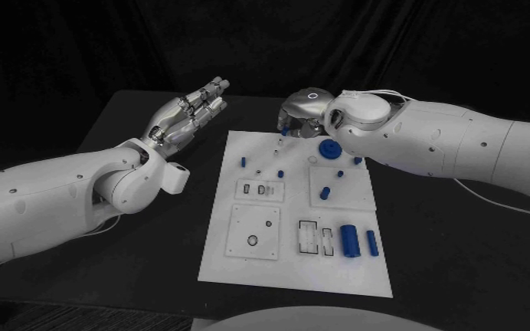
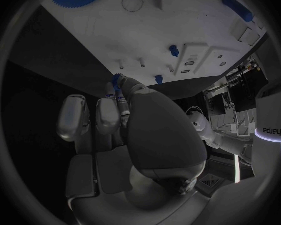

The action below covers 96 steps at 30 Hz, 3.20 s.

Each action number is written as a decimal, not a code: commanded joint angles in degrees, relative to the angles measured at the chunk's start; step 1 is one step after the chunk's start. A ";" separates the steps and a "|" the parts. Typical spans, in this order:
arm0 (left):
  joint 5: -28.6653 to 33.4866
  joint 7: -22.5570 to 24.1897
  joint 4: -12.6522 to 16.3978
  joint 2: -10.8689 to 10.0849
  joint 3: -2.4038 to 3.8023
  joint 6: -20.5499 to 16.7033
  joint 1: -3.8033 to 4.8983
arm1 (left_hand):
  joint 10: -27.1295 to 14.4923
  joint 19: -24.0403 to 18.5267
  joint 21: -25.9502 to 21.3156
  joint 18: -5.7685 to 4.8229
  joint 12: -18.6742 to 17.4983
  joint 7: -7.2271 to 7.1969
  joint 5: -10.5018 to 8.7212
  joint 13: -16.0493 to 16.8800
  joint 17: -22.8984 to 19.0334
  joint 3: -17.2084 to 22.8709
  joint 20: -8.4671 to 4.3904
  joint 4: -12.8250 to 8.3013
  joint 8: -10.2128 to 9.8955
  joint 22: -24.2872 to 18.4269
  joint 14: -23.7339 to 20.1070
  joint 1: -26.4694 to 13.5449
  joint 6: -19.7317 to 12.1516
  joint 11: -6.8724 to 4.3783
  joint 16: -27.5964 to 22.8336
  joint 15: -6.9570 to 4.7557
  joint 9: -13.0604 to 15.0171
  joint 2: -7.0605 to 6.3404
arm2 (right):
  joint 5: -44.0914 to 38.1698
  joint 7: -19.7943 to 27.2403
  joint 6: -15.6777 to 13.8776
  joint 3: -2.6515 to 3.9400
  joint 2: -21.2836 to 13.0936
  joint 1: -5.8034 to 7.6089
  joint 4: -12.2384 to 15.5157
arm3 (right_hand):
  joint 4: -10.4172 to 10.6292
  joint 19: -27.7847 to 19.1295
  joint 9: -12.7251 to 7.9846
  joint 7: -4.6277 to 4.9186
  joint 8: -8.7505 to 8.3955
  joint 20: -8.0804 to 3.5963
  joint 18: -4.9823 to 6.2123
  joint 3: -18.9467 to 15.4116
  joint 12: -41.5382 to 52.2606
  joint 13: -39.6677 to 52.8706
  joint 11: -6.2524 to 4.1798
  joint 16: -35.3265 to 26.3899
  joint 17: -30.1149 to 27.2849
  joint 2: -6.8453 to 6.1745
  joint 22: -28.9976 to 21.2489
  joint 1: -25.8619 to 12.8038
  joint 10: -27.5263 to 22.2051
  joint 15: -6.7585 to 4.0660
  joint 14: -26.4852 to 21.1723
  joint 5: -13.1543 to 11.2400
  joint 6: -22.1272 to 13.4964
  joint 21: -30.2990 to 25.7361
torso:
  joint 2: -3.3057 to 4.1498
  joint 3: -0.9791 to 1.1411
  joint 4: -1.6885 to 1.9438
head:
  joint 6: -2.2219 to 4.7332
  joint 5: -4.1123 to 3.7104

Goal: Assemble the parts on the task board

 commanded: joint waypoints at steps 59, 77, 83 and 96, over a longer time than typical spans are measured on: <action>-0.11 -0.24 -1.48 1.44 0.05 1.42 0.17 | 0.01 0.04 -0.20 1.04 -0.20 0.37 0.60 -0.08 -0.05 2.22 0.99 -1.07 0.58 -0.07 -0.13 1.47 0.27 0.65 -0.21 1.62 0.01 0.77 | 0.09 -0.54 3.15 0.11 4.08 -2.60 -5.20 | 1.42 -0.07 -0.96 0.25 -1.34 0.68 0.50 0.87 -0.12 -0.05 0.95 0.01 0.20 -1.08 0.25 -1.82 -4.08 0.75 -0.11 -2.73 -4.17 -0.65 | -0.13 -0.14 -0.05 | -1.08 0.03; -0.11 -0.70 -1.46 1.07 0.05 1.26 0.17 | 0.01 0.04 -0.20 1.03 -0.20 0.42 0.56 -0.08 -0.05 2.86 1.05 -1.62 0.61 -0.07 -0.13 1.80 0.18 0.70 -0.21 1.62 0.00 0.80 | 0.09 -2.38 -3.42 0.39 1.19 -1.31 -2.46 | 1.07 -2.46 -1.43 -1.50 -1.28 1.56 1.23 -3.50 0.04 0.13 1.76 -2.29 -2.75 -1.40 -1.63 -4.37 -13.92 1.59 -2.47 -5.34 -14.07 -4.58 | -0.27 -0.19 -0.16 | -0.23 0.04; -0.11 -0.78 -1.31 0.49 0.04 1.22 0.16 | 0.01 0.04 -0.20 1.03 -0.20 0.43 0.56 -0.08 -0.05 2.90 1.05 -1.67 0.62 -0.07 -0.13 1.82 0.21 0.70 -0.21 1.61 0.01 0.76 | 0.09 -3.82 -6.26 0.59 -4.73 2.40 4.97 | 1.08 -2.66 -1.40 -1.06 -1.20 1.53 1.35 -4.32 0.43 0.29 1.52 -2.72 -3.34 -0.82 -1.85 -4.55 -13.46 1.50 -2.73 -5.43 -14.67 -5.14 | -0.25 -0.18 -0.29 | 0.29 0.28; -0.11 -0.77 -1.20 0.14 0.04 1.47 0.15 | 0.01 0.05 -0.18 1.04 -0.20 0.38 0.57 -0.08 -0.05 3.01 1.07 -1.84 0.67 -0.06 -0.13 1.87 0.34 0.65 -0.21 1.60 0.03 0.63 | 4.80 -8.75 0.83 0.10 -18.99 5.71 17.16 | -0.72 -5.86 -1.18 0.34 -0.77 1.08 2.35 -1.98 4.05 1.12 0.62 -8.97 -10.84 0.74 -5.18 -1.07 -4.42 0.98 -5.89 -1.45 -12.46 -11.04 | -0.25 -0.25 -0.31 | 1.97 -0.48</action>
